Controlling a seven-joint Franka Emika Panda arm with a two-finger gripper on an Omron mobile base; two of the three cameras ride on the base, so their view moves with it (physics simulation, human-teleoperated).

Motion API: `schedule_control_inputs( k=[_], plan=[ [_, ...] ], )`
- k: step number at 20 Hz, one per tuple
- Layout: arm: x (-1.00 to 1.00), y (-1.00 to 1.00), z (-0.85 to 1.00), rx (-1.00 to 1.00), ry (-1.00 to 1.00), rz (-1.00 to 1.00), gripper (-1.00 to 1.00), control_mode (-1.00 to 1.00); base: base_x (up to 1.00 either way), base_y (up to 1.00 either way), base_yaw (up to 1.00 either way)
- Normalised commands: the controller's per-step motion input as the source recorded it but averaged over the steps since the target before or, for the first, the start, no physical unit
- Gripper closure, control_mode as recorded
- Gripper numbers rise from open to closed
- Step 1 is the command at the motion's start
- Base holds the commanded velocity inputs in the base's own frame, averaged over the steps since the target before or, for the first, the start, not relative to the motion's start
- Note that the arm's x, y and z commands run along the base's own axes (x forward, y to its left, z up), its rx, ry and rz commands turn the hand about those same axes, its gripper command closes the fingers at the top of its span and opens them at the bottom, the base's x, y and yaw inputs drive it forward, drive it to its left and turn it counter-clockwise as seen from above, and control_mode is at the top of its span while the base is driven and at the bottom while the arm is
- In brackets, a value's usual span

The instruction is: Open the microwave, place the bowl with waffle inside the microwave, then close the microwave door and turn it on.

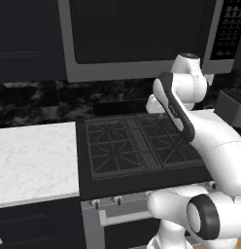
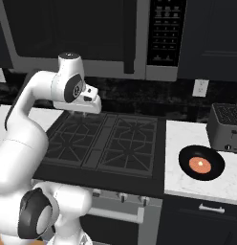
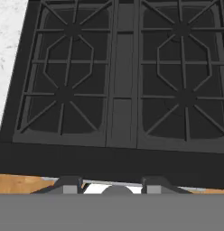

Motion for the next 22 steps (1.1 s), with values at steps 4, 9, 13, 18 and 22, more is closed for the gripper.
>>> schedule_control_inputs(
  k=[4,9,13,18,22],
  plan=[
    [-0.25,-0.17,0.05,0.04,-0.26,-0.03,-1.00,-1.00,0.00,0.00,0.00],
    [-0.11,-0.52,0.20,0.20,-0.92,-0.11,-1.00,-1.00,0.00,0.00,0.00],
    [0.17,-0.52,0.18,0.19,-0.87,-0.13,-1.00,-1.00,0.00,0.00,0.00],
    [0.38,-0.41,0.66,0.09,-0.29,-0.25,-1.00,-1.00,0.00,0.00,0.00],
    [0.32,-0.08,0.00,0.01,0.00,-0.12,-1.00,-1.00,0.00,0.00,0.00]
  ],
)
